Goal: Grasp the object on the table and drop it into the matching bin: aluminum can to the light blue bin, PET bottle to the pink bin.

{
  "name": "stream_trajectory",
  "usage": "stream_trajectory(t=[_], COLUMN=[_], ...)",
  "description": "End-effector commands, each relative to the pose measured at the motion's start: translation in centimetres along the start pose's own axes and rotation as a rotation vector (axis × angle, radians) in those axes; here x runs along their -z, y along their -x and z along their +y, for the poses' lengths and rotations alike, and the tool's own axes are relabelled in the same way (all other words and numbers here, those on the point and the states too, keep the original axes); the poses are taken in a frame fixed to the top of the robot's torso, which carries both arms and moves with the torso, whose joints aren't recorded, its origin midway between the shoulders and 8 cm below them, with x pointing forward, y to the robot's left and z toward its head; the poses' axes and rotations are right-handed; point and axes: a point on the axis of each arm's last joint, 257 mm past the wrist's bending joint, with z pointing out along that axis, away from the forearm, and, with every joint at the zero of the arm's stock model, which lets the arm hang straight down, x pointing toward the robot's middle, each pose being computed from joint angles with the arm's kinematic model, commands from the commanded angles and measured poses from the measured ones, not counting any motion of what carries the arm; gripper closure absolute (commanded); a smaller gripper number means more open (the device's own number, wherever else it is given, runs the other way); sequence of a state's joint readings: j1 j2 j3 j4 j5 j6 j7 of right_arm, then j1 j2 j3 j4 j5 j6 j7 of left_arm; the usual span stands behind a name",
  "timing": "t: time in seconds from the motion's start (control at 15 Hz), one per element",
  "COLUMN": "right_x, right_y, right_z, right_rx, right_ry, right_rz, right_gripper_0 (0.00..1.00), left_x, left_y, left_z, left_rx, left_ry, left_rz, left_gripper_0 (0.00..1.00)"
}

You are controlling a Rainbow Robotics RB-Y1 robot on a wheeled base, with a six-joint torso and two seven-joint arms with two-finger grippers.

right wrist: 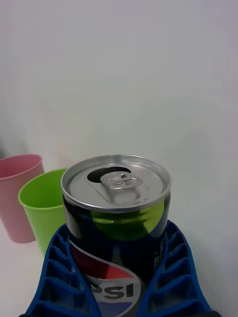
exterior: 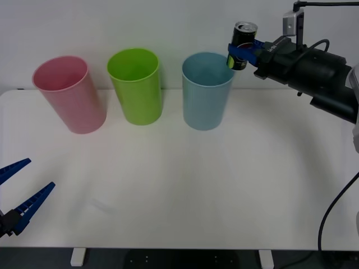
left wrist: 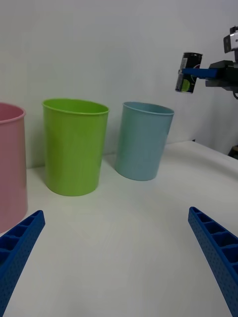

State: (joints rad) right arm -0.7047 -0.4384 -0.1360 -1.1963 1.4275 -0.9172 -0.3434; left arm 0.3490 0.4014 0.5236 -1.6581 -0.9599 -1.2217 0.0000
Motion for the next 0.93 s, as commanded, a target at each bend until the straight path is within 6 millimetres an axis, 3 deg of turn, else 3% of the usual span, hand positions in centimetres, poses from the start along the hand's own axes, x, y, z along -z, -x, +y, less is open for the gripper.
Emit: stream_trajectory(t=[0.07, 0.6, 0.93], right_x=[-2.4, -8.4, -9.1], right_y=[-0.3, -0.8, -1.0], right_z=[-0.2, -0.2, 0.1], right_rx=[-0.005, -0.039, -0.028], right_ry=[-0.005, -0.091, -0.107], right_rz=[0.015, 0.005, 0.001], right_gripper_0=[1.00, 1.00, 1.00], left_x=[0.0, 0.0, 0.0], left_y=[0.0, 0.0, 0.0], left_z=[0.0, 0.0, 0.0], left_rx=[0.000, 0.000, 0.000], left_ry=[0.000, 0.000, 0.000], left_rz=[0.000, 0.000, 0.000], left_gripper_0=[0.00, 0.00, 0.00])
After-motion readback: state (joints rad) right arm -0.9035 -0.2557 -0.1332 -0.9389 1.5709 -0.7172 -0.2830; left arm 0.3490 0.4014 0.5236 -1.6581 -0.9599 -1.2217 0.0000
